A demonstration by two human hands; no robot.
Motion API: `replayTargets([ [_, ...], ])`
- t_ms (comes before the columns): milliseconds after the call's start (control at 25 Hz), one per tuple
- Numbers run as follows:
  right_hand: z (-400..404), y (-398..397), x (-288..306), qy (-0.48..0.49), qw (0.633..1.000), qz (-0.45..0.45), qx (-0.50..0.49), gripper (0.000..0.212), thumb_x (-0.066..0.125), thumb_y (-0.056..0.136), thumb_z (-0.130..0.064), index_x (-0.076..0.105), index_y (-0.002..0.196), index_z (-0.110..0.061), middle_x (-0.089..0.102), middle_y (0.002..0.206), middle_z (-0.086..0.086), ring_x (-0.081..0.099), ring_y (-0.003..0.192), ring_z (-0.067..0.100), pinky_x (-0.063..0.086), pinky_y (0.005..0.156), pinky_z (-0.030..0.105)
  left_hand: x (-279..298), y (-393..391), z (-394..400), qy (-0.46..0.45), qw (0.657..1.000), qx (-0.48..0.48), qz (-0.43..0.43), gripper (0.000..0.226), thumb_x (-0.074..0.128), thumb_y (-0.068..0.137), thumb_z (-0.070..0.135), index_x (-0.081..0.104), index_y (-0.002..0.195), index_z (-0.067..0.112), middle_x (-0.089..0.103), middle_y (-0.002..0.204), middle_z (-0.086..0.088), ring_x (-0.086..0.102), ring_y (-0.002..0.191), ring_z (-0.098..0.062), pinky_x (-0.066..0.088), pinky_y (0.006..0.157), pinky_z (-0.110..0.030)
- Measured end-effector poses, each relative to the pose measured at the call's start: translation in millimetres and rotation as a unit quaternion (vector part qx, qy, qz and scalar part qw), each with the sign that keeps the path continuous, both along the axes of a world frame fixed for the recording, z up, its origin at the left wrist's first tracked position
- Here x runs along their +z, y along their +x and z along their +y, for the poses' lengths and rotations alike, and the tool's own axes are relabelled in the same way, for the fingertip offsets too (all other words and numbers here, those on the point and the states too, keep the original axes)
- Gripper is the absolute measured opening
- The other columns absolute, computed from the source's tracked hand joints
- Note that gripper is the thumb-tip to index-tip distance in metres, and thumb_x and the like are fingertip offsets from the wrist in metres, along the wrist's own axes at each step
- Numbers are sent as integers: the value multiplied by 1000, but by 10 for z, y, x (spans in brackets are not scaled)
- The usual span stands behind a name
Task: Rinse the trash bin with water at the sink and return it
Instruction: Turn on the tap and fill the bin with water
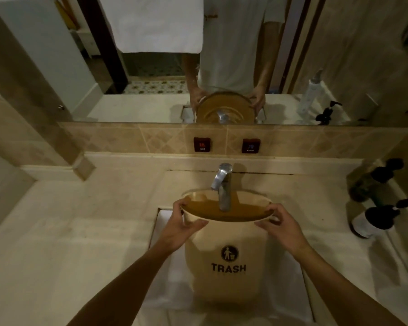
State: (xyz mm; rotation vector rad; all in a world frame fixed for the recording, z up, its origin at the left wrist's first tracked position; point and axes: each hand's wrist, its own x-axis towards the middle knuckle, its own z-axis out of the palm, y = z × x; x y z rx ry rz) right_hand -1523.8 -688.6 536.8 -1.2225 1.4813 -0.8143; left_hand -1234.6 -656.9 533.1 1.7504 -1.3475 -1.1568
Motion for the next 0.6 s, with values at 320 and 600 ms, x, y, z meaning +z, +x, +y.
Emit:
replayTargets([
  [320, 146, 56, -34, 24, 999, 35, 30, 36, 83, 71, -23, 58, 95, -19, 63, 100, -12, 66, 95, 12, 53, 80, 33, -168, 298, -30, 32, 998, -49, -39, 84, 75, 60, 74, 35, 120, 30, 58, 117, 6, 58, 111, -15, 52, 95, -43],
  [600, 133, 17, 68, 60, 996, 13, 62, 43, 85, 69, -22, 57, 100, -14, 61, 109, -9, 62, 101, 13, 48, 71, 20, -45, 502, -54, 38, 982, -176, -50, 67, 66, 78, 64, 37, 131, 36, 45, 133, 10, 43, 126, -10, 41, 101, -25],
])
